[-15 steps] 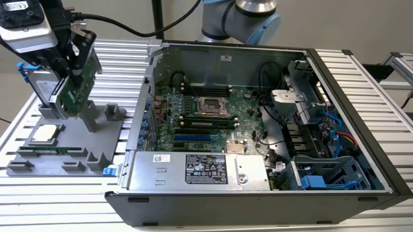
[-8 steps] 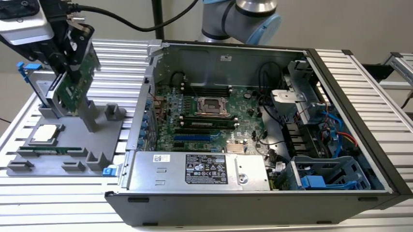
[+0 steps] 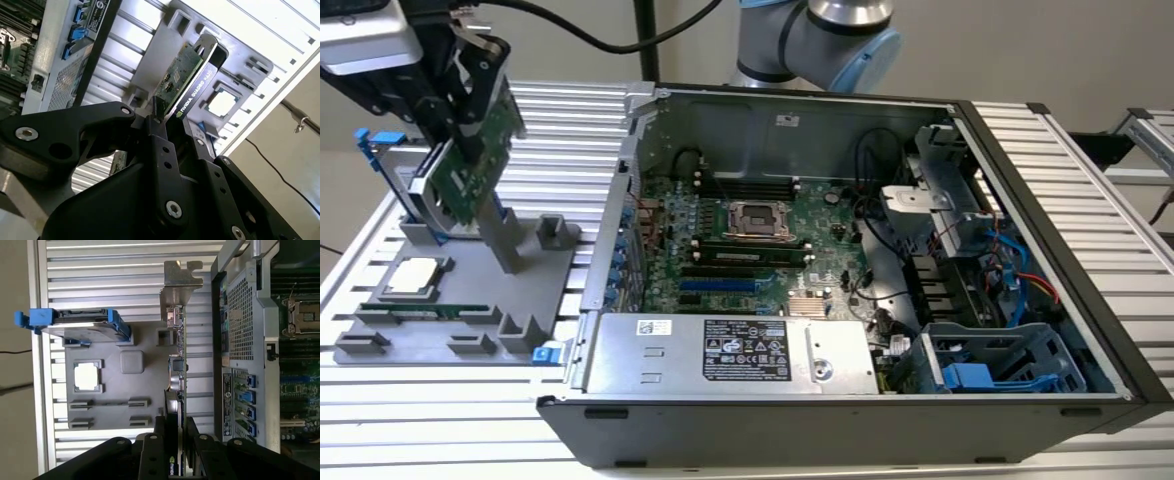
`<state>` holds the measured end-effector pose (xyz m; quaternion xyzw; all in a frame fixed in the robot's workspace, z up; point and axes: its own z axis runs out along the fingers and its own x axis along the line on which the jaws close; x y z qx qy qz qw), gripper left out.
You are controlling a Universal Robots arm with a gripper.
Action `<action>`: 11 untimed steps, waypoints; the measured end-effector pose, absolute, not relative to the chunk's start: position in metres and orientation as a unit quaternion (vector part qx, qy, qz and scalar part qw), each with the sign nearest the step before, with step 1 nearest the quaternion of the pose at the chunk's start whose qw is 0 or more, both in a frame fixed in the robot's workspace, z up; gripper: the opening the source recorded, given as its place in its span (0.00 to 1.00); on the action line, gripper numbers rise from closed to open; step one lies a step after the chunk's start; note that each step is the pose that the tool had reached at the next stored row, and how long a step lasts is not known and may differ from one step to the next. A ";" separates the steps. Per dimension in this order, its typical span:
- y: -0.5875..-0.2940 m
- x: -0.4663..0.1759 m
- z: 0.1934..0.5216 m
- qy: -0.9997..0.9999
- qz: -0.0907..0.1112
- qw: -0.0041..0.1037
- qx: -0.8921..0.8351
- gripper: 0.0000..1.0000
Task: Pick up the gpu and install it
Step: 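Pick up the gpu and move the gpu toward the slot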
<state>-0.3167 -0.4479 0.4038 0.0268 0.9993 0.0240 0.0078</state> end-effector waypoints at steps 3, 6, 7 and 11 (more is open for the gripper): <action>-0.448 -0.317 0.407 0.999 0.024 0.008 0.027 0.00; -0.448 -0.317 0.410 0.999 0.024 0.008 0.027 0.00; -0.448 -0.317 0.411 0.999 0.024 0.008 0.027 0.00; -0.448 -0.317 0.415 0.999 0.024 0.008 0.027 0.00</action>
